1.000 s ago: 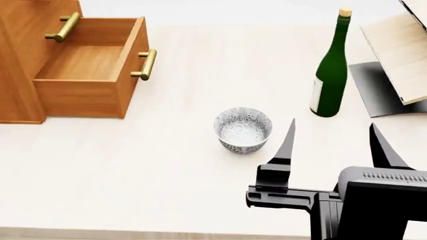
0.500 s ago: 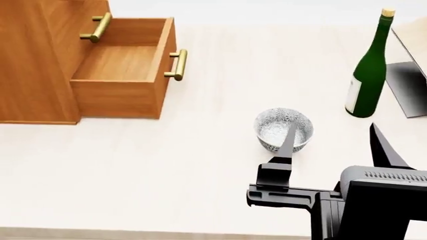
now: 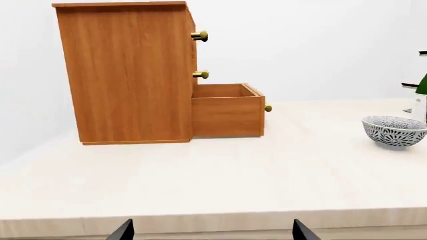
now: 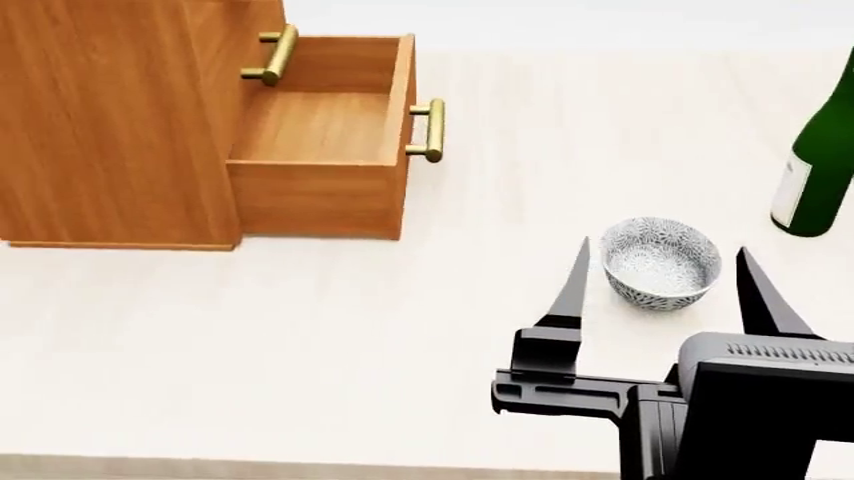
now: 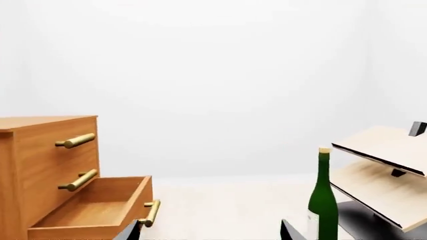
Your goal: Put the bowl in the bottom drawer of the cabinet and close it.
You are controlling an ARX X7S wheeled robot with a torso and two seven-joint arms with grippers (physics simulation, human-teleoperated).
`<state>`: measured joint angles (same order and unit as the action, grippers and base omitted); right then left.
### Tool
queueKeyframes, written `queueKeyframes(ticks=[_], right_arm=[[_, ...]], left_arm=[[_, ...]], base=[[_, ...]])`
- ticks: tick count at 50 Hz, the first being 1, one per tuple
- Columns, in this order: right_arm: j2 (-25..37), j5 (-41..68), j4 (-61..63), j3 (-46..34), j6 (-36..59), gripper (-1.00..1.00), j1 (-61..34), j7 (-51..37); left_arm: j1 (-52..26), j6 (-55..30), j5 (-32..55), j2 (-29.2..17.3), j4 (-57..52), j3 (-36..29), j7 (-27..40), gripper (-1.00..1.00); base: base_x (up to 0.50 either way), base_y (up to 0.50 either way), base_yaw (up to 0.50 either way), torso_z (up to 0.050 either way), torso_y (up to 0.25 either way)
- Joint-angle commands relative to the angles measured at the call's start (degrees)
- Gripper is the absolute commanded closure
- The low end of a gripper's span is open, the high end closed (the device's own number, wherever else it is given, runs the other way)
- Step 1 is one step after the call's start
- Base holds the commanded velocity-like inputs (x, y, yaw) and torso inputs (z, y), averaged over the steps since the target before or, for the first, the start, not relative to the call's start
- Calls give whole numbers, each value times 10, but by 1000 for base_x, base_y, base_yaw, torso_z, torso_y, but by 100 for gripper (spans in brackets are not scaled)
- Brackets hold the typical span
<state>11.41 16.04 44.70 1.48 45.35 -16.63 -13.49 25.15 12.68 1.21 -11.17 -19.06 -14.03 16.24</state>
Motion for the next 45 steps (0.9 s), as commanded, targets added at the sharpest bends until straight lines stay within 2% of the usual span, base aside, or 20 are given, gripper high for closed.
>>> queueKeyframes(ticks=[1, 12, 19, 41, 45], right_arm=[[3, -2, -10, -6, -11, -100, 4, -4], [-1, 10, -10, 0, -7, -100, 3, -8], [6, 6, -9, -10, -10, -100, 4, -9], [7, 15, -17, -11, -19, -100, 10, -16], [5, 15, -23, -8, -29, -100, 14, -17]], left_arm=[[0, 0, 0, -4, -1, -4, 5, -100], [-2, -1, 2, -8, -1, -8, 9, -100], [-2, -1, 4, -10, -3, -10, 12, -100], [-6, 2, 6, -18, 2, -18, 21, -100], [-6, 0, 6, -20, -1, -20, 23, -100]], base=[[0, 383, 0, 0, 0], [0, 479, 0, 0, 0], [0, 241, 0, 0, 0], [0, 500, 0, 0, 0], [0, 12, 0, 0, 0]])
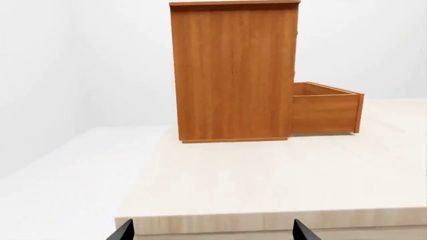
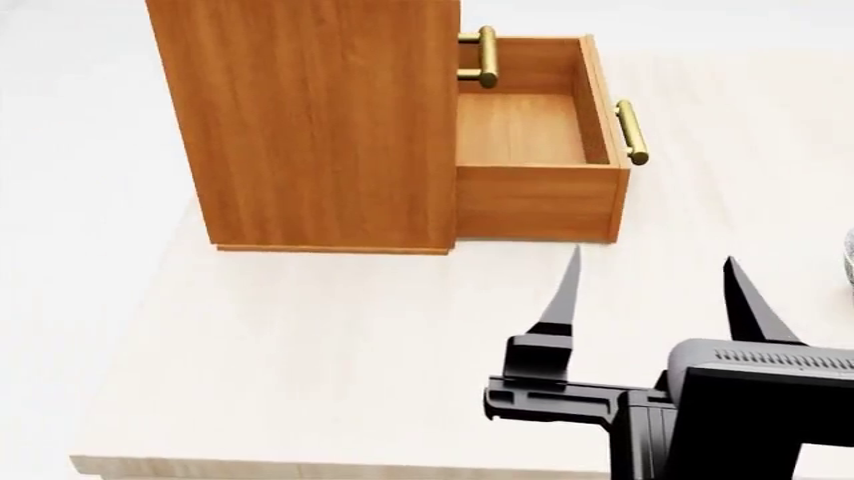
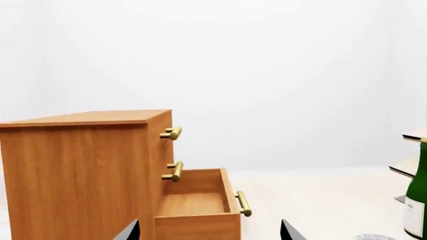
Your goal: Put the bowl in the bottom drawer of the cabinet and close it.
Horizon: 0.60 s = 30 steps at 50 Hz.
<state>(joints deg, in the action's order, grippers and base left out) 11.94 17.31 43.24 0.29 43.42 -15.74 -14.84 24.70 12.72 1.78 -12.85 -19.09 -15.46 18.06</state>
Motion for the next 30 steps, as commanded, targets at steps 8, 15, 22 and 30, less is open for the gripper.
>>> queueKeyframes(ticks=[8, 15, 22, 30], right_arm=[[1, 8, -13, 4, 3, -100, 0, -9], [3, 9, -12, 2, -5, -100, 5, -8], [6, 10, -13, -1, -7, -100, 6, -9], [11, 12, -12, -4, -3, -100, 1, -11]], left_arm=[[-3, 3, 2, -6, 3, -9, 8, -100], [-1, 2, 3, -9, 1, -10, 11, -100], [-2, 0, 2, -11, -2, -12, 14, -100], [-3, -5, 3, -12, -5, -15, 17, -100]], base=[[72, 0, 0, 0, 0], [476, 0, 0, 0, 0], [500, 0, 0, 0, 0], [500, 0, 0, 0, 0]])
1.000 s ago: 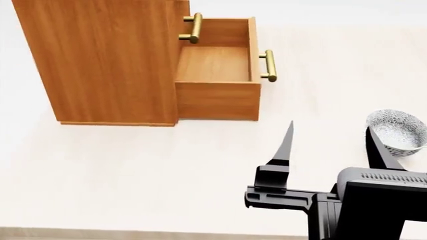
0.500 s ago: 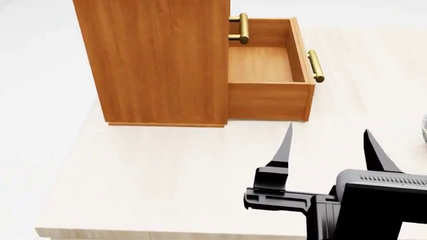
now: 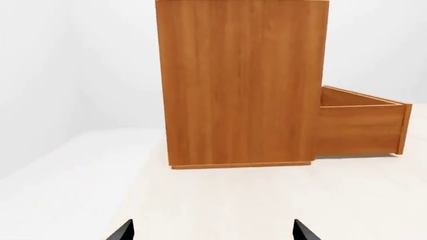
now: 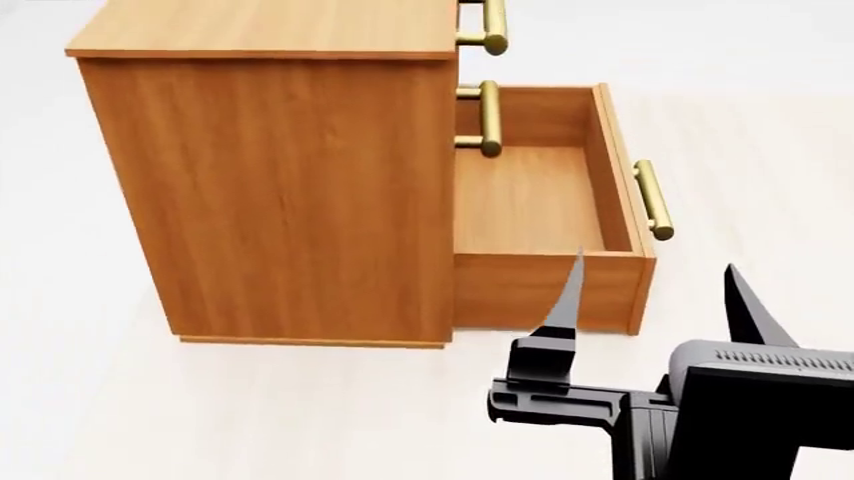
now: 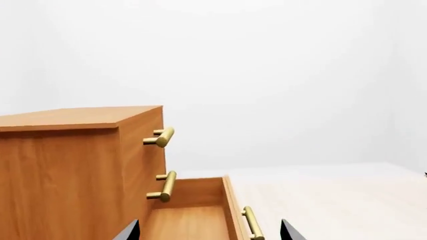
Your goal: Put the bowl in the bottom drawer of the cabinet and close it.
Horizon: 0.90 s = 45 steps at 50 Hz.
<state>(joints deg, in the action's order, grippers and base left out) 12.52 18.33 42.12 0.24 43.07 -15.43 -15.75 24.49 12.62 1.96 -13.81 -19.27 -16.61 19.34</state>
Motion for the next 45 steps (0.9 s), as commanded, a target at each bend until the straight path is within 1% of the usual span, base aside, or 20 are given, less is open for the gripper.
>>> queueKeyframes(ticks=[1, 45], right_arm=[[5, 2, 0, -4, 0, -100, -3, -2], [13, 11, -20, -8, -24, -100, 4, -9]], left_arm=[[-1, -4, 1, -3, -3, -3, 4, -100], [-1, 4, 9, -15, -2, -13, 17, -100]], base=[[500, 0, 0, 0, 0], [500, 0, 0, 0, 0]])
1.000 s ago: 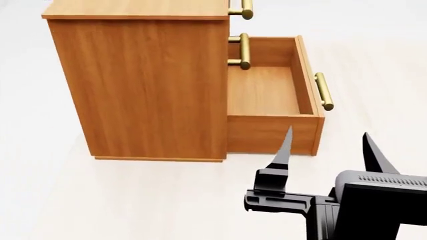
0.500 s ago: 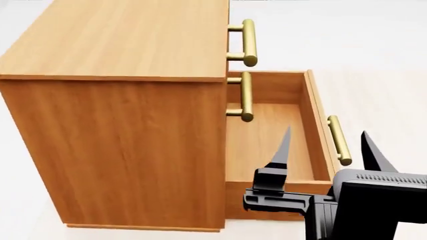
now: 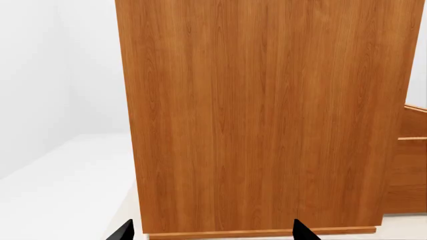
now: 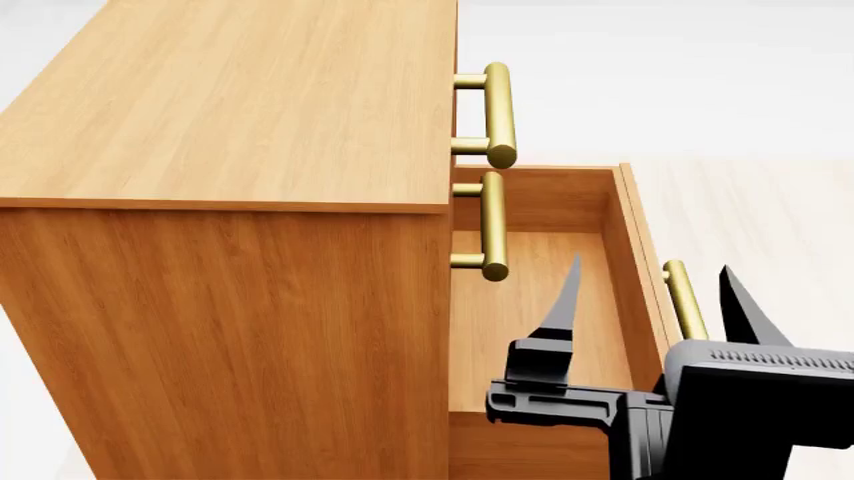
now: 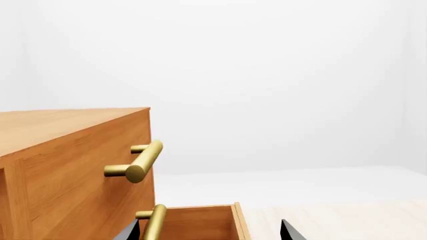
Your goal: Put the bowl in the bottom drawer of the cabinet and close it.
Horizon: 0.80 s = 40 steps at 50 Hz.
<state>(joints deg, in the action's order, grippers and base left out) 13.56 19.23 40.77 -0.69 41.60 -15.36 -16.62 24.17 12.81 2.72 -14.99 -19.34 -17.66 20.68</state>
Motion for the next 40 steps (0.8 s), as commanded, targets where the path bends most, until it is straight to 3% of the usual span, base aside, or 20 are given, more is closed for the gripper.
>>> queueKeyframes(ticks=[1, 16, 29, 40], right_arm=[[6, -6, -15, -1, -11, -100, 3, -3], [19, -47, -129, -21, -45, -100, -30, -4], [39, -31, -227, -40, 79, -100, -139, 8], [41, -47, -319, -75, 92, -100, -197, 17]], left_arm=[[2, 4, 1, -3, 0, -3, 3, -100], [0, -1, 2, -6, -3, -6, 8, -100], [-4, -2, 2, -9, 0, -10, 11, -100], [-9, 5, 7, -12, 10, -13, 14, -100]], base=[[137, 0, 0, 0, 0], [0, 0, 0, 0, 0], [0, 0, 0, 0, 0], [0, 0, 0, 0, 0]])
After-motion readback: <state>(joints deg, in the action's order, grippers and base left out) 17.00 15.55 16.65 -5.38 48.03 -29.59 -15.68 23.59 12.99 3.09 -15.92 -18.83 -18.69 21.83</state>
